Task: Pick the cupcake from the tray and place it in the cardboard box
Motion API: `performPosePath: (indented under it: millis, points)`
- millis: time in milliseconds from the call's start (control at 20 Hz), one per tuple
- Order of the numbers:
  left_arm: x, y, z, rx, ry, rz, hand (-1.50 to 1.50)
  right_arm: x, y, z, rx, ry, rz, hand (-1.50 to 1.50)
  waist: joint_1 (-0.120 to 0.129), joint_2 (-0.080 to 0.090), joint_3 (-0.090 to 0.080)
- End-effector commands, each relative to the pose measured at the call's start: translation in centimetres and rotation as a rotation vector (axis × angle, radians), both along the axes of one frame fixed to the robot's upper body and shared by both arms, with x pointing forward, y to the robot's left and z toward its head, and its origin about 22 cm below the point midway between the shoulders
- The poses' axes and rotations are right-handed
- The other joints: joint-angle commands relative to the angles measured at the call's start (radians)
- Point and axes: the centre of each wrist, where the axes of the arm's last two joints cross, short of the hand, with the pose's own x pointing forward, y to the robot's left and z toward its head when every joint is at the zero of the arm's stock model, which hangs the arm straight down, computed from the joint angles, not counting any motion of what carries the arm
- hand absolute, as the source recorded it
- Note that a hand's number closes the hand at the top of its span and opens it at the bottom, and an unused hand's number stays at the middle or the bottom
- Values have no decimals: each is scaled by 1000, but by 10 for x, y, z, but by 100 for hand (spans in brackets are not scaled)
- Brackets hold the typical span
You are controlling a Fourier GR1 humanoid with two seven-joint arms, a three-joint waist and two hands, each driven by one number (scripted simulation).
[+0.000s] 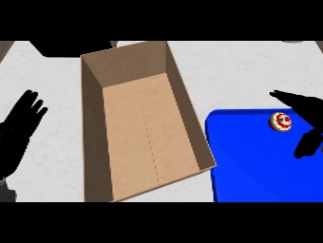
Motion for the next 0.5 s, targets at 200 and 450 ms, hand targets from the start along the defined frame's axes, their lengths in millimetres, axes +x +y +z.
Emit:
performPosePath:
  millis: [200,450]
  points:
    - [14,0,1,-7,3,-3,0,-4,-5,-25,18,-8,-17,-150,-3,0,0]
    - [4,-2,7,-2,14,5,0,7,-15,-22,5,-39,20,150,2,1,0]
